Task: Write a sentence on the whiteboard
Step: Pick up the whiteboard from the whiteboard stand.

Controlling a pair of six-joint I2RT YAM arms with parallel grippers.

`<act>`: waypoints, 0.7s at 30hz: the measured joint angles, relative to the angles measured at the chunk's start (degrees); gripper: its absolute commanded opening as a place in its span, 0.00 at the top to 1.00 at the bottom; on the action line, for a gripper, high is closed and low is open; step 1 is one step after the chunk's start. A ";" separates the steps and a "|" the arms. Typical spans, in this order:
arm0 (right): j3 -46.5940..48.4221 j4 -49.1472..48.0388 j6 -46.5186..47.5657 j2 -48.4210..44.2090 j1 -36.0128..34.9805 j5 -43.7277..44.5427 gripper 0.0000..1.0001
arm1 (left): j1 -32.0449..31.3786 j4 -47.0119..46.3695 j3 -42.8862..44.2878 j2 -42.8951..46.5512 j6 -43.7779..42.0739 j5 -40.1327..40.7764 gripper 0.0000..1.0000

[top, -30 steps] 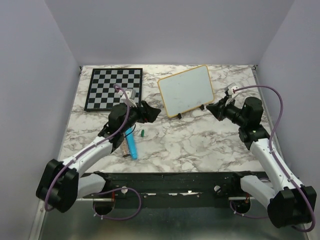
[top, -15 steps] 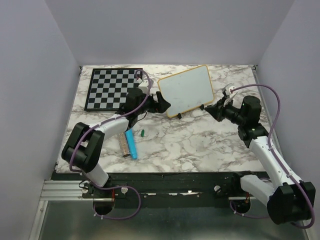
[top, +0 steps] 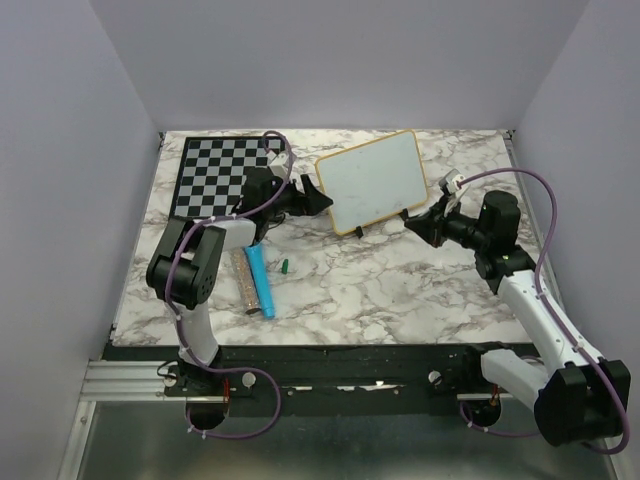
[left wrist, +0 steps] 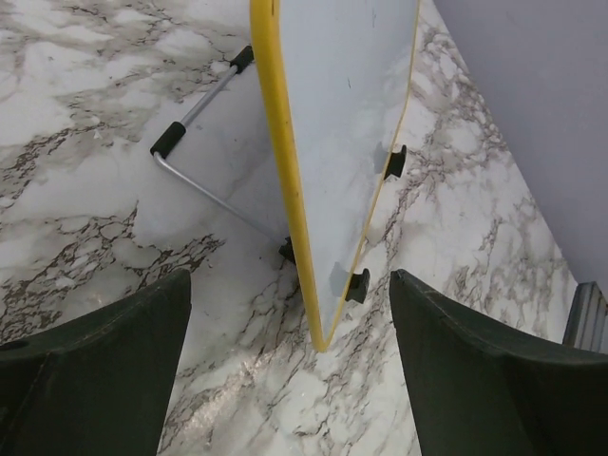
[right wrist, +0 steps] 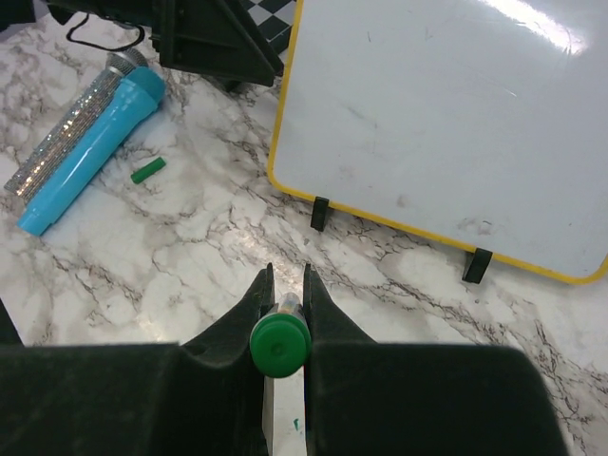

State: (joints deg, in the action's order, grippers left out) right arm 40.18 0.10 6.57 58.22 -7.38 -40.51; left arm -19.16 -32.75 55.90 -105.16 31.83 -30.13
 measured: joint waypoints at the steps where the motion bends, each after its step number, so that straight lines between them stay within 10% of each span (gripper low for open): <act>1: 0.02 0.04 0.00 0.04 0.00 -0.17 1.00 | 0.50 -1.90 0.24 -1.36 1.18 -1.68 0.12; 21: 0.07 0.24 0.02 1.22 0.00 -1.14 1.00 | 2.32 -13.14 12.61 -12.37 11.93 -12.57 0.58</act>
State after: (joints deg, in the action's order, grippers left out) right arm 40.25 0.34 6.59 59.44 -7.38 -41.65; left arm -16.84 -45.89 68.51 -117.54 43.77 -42.70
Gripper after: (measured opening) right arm 0.163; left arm 0.493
